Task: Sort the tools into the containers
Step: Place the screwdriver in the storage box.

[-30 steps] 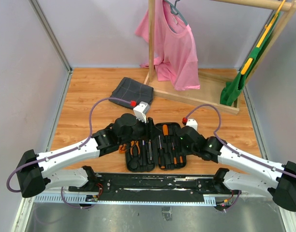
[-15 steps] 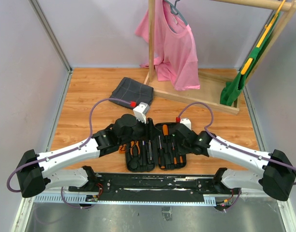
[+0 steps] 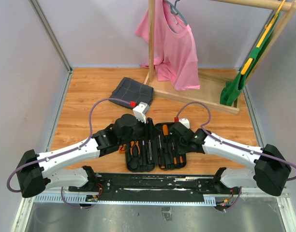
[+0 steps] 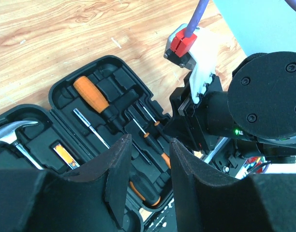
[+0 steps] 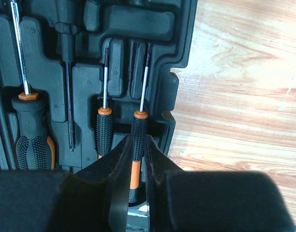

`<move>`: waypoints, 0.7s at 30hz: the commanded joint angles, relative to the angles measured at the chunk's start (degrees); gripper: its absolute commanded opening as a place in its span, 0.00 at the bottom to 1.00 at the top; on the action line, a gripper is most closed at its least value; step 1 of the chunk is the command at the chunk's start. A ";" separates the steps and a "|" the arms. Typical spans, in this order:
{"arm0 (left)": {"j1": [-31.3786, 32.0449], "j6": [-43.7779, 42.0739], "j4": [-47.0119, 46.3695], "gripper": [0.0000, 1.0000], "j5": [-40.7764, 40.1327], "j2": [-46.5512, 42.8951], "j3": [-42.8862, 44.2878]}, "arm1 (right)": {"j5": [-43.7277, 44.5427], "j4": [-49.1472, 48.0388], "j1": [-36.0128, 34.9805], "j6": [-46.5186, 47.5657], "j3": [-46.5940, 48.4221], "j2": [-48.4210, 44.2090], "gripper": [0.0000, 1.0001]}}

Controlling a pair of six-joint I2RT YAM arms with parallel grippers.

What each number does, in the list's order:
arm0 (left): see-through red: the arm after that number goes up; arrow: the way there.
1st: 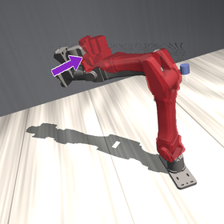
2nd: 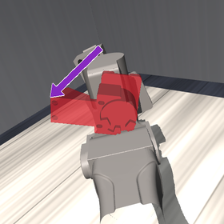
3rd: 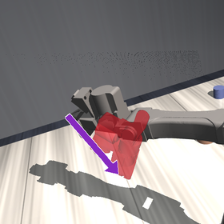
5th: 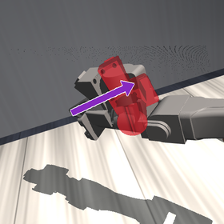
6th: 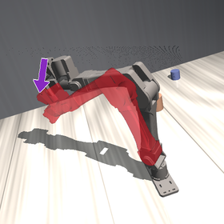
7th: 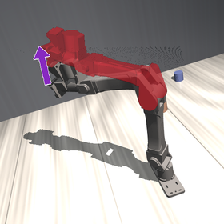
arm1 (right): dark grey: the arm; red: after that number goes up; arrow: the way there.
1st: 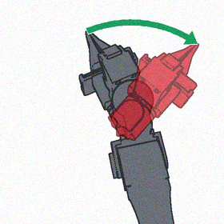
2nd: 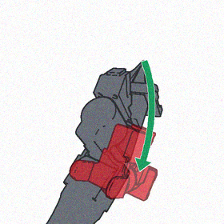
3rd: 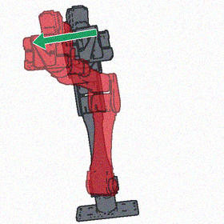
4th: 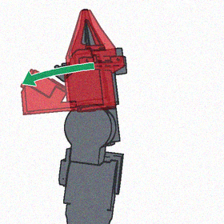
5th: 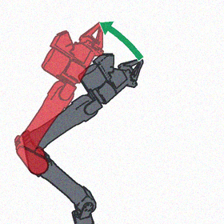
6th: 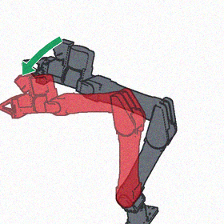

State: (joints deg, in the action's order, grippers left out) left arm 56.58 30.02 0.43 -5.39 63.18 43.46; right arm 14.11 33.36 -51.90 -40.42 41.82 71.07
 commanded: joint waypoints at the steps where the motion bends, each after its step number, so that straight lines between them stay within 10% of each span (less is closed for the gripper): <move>1: -0.43 -0.09 -0.36 0.41 -0.62 -0.26 0.35 | 0.22 0.03 1.25 0.77 0.44 0.18 0.16; 21: -1.24 0.71 -0.16 0.41 -1.59 -0.55 0.27 | -4.70 0.33 1.71 1.55 -2.28 6.53 0.02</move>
State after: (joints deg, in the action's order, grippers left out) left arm 55.96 30.13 0.47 -5.56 63.18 43.46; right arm 11.86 31.03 -50.76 -39.53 41.32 74.08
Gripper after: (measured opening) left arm 0.413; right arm 0.067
